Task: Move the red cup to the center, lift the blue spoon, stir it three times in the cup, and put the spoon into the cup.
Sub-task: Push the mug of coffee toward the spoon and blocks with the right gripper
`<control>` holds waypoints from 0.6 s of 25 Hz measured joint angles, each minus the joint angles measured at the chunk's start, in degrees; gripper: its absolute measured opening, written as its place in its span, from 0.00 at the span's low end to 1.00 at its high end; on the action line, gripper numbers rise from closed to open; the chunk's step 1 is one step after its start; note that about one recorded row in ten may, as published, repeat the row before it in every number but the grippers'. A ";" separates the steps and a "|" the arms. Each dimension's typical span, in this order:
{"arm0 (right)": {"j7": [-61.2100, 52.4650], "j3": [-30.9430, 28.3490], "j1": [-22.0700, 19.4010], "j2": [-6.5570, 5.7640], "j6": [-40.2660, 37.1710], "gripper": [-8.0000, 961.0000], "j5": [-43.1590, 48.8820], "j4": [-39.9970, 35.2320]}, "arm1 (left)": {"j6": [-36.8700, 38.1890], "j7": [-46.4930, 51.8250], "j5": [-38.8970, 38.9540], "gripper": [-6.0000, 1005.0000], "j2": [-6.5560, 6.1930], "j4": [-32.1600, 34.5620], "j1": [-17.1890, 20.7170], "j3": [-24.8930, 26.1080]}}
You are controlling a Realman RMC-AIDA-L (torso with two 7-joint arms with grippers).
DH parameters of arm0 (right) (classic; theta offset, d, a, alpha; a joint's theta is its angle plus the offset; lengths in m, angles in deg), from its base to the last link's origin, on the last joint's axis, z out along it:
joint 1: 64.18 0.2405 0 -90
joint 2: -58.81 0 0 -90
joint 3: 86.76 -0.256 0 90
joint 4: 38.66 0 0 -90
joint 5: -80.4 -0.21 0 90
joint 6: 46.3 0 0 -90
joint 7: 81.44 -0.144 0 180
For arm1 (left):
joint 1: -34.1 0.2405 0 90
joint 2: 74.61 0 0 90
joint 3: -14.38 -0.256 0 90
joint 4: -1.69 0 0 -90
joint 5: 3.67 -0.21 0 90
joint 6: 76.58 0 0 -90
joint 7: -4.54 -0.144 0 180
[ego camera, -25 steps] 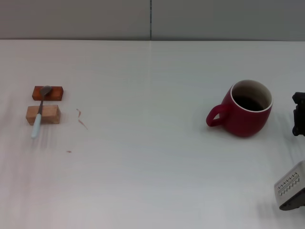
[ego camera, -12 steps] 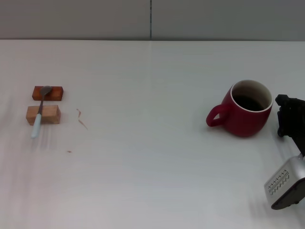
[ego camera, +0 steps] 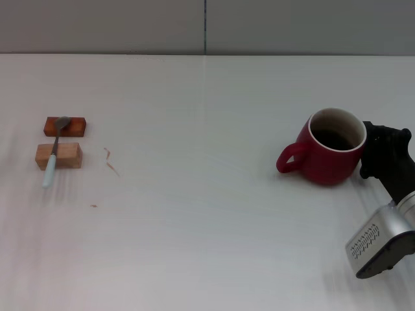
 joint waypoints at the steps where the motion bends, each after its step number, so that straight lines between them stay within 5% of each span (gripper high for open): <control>1: 0.00 0.05 0.12 0.02 0.01 0.03 0.03 0.19 | 0.00 0.00 0.00 0.82 0.00 0.00 0.00 0.00; 15: 0.00 0.22 2.58 0.26 2.68 0.03 0.05 3.53 | 0.00 0.00 0.00 0.82 -0.08 0.00 0.46 0.00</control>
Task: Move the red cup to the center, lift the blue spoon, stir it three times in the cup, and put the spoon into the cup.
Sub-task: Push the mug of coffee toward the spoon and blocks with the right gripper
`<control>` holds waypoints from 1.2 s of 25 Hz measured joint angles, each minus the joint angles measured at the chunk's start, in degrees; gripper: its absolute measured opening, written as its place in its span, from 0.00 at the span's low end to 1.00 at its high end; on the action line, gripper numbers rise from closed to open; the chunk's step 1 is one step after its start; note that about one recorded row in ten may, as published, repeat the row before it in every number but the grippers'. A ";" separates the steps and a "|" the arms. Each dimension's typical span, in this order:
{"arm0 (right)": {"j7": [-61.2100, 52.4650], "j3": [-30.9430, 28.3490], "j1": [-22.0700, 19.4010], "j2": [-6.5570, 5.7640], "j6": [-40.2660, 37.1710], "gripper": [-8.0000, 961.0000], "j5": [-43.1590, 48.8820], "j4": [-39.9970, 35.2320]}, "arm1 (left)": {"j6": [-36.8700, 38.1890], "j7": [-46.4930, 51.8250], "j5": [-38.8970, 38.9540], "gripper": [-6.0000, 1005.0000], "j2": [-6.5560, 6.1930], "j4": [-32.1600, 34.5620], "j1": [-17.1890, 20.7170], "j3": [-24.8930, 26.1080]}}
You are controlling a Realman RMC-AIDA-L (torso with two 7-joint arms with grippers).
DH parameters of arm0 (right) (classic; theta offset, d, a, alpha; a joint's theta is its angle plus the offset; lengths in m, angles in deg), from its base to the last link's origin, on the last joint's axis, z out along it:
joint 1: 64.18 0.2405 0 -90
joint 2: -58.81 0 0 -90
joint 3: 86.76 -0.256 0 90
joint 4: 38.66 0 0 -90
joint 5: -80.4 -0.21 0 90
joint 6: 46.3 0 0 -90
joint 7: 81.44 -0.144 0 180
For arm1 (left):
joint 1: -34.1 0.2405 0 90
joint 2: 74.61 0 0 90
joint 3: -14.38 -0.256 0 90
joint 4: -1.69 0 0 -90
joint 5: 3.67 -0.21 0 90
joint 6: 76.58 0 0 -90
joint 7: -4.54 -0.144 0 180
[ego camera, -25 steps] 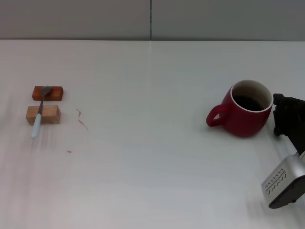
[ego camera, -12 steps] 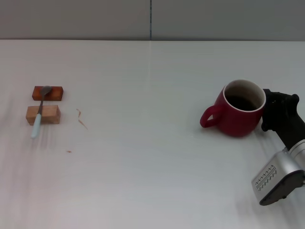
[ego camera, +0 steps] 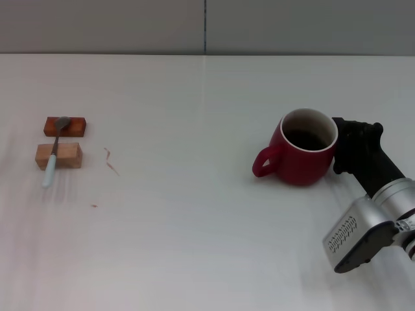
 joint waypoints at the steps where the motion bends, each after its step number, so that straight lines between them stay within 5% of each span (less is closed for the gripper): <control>1: 0.00 -0.02 0.29 0.02 0.26 0.03 -0.11 0.41 | 0.00 0.00 0.00 0.82 -0.01 0.00 0.03 0.00; 30: -1.28 -5.15 7.50 0.27 9.86 0.03 -0.22 9.32 | 0.02 0.09 0.00 0.81 -0.07 0.00 1.30 0.00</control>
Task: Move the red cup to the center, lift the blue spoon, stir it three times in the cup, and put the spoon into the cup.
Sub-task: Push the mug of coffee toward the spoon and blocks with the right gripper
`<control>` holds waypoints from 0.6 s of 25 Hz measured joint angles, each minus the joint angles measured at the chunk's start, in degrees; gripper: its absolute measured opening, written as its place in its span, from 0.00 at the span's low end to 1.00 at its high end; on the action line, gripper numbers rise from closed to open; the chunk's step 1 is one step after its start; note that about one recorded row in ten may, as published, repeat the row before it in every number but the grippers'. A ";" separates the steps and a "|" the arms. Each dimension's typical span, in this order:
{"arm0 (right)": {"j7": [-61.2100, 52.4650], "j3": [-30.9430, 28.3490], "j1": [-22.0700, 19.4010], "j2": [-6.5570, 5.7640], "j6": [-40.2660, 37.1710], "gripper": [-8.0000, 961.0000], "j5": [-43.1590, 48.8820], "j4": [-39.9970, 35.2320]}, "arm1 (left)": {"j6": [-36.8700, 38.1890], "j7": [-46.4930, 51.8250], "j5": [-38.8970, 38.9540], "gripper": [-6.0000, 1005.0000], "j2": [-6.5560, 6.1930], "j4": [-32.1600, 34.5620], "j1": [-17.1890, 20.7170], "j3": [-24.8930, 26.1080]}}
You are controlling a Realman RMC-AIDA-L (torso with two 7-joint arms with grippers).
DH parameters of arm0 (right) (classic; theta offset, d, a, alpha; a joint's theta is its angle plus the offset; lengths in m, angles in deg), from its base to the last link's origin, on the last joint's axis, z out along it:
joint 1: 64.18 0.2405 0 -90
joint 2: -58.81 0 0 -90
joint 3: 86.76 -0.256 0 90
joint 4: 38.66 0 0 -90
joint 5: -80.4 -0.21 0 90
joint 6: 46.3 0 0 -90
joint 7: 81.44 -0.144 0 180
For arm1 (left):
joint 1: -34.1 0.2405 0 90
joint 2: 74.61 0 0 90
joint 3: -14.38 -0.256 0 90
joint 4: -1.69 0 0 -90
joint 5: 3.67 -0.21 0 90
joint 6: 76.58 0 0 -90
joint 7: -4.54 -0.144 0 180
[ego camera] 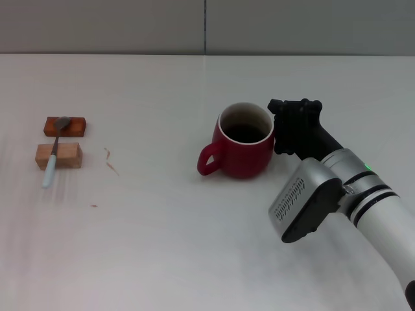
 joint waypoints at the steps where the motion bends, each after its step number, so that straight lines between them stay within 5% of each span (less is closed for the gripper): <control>1: -0.01 0.00 0.15 0.02 0.31 0.03 0.01 0.32 | 0.06 0.03 0.00 0.81 0.00 0.00 0.00 0.00; 15: -0.13 -2.35 0.85 0.10 1.88 0.03 -0.11 3.06 | 0.51 0.09 0.00 0.81 -0.09 0.00 -0.01 -0.02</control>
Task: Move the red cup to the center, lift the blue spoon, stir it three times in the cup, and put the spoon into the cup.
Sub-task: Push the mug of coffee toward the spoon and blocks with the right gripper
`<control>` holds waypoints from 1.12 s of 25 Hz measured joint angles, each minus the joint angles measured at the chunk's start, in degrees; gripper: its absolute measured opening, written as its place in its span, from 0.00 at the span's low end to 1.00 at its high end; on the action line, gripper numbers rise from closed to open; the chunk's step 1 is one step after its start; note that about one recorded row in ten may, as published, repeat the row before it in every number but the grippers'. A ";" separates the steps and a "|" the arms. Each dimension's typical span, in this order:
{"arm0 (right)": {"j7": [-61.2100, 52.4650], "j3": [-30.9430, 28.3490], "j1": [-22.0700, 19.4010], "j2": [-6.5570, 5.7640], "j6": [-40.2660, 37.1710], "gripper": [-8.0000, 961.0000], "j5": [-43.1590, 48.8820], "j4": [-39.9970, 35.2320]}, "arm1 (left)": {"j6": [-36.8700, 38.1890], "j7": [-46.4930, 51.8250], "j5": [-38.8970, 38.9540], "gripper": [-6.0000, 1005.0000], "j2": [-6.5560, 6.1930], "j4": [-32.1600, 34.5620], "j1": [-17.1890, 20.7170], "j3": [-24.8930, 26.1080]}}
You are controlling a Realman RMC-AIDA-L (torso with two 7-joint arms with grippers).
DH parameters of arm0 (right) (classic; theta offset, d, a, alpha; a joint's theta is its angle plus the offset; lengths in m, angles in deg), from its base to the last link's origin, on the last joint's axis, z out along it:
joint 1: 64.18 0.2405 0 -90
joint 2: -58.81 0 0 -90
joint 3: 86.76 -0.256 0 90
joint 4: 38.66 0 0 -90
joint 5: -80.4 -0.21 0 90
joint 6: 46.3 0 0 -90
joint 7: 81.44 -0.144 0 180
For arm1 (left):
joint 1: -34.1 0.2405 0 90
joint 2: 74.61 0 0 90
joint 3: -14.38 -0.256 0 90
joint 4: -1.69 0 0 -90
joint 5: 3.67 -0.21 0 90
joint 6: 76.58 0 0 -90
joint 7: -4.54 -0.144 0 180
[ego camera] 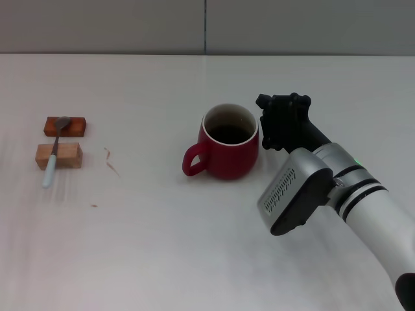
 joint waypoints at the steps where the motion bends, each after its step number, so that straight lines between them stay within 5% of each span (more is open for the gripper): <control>1: 0.00 -0.14 -0.30 0.00 0.00 0.03 -0.03 -0.08 | 0.00 0.00 0.00 0.81 -0.02 0.00 0.00 0.00; 13: -0.01 -0.37 -3.34 -0.01 0.18 0.03 -0.18 1.36 | 0.00 0.00 0.00 0.81 -0.12 0.33 0.00 -0.15; 28: -1.66 0.40 -0.82 -0.01 2.25 0.03 0.16 3.32 | 0.08 0.25 0.00 0.81 -0.02 0.17 0.00 0.00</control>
